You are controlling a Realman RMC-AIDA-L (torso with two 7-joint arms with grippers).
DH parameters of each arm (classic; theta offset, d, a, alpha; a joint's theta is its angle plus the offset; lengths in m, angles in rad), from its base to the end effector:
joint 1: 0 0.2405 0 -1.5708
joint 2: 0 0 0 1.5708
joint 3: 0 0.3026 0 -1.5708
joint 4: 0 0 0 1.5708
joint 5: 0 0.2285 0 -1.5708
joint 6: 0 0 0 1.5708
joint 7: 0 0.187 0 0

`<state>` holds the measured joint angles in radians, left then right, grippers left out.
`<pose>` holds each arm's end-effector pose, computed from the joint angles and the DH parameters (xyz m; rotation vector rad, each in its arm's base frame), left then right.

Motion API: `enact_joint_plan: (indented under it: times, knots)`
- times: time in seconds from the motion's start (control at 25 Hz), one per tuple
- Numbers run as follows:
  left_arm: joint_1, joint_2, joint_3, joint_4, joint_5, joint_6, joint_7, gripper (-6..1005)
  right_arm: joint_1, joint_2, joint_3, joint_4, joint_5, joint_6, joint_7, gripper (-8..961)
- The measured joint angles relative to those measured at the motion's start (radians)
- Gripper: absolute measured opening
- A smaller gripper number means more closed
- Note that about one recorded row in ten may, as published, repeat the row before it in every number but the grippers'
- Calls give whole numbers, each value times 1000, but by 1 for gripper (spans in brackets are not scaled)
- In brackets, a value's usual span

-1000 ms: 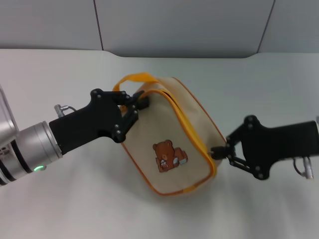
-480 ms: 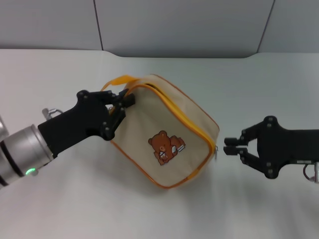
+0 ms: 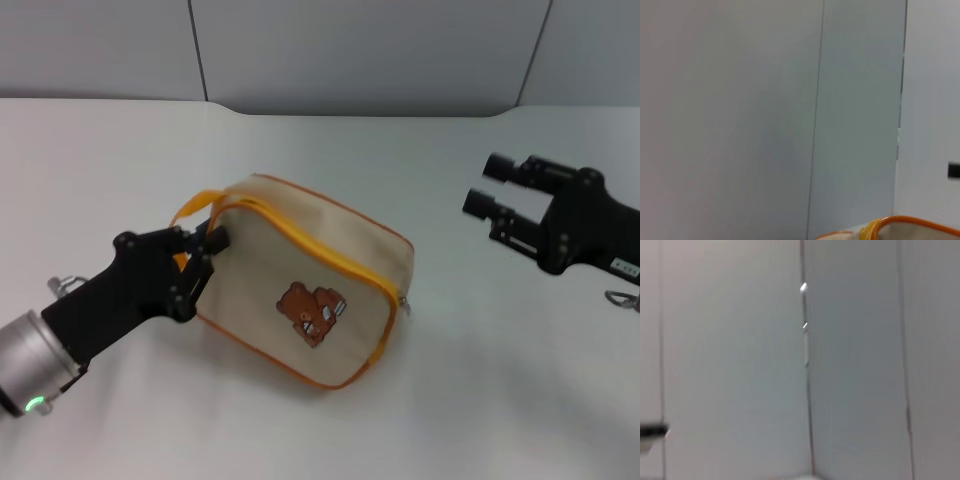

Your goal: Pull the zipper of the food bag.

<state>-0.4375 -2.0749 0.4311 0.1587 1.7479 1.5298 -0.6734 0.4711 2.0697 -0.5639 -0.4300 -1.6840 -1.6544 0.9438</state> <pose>-0.3257 0.3390 -0.0843 -2.2653 -0.4382 -0.9917 0.2900 0.3651 -0.0363 -2.3793 0.3213 1.0967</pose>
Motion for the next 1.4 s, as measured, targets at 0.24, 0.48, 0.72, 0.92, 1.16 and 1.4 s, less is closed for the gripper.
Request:
enact_joint_plan:
  times: [0.24, 0.48, 0.72, 0.92, 1.16, 1.4]
  knots:
    - [20, 2, 0, 0, 0, -12, 1, 182, 6, 9, 1, 66, 45, 4, 28, 537]
    - [28, 4, -4, 7, -2, -50, -35, 186, 25, 10, 2, 92, 46, 23, 32, 679]
    - [37, 22, -5, 72, -2, 26, -157, 266, 27, 5, -12, 93, 41, 7, 77, 758]
    - [27, 84, 86, 159, 42, 222, -350, 448, 22, -36, -103, 73, -34, -178, 110, 758]
    - [-5, 111, 282, 217, 88, 380, -433, 613, 23, -45, -163, 19, -192, -247, 112, 758]
    - [-17, 84, 337, 241, 174, 360, -445, 796, 11, -21, -165, 0, -283, -217, 80, 758]
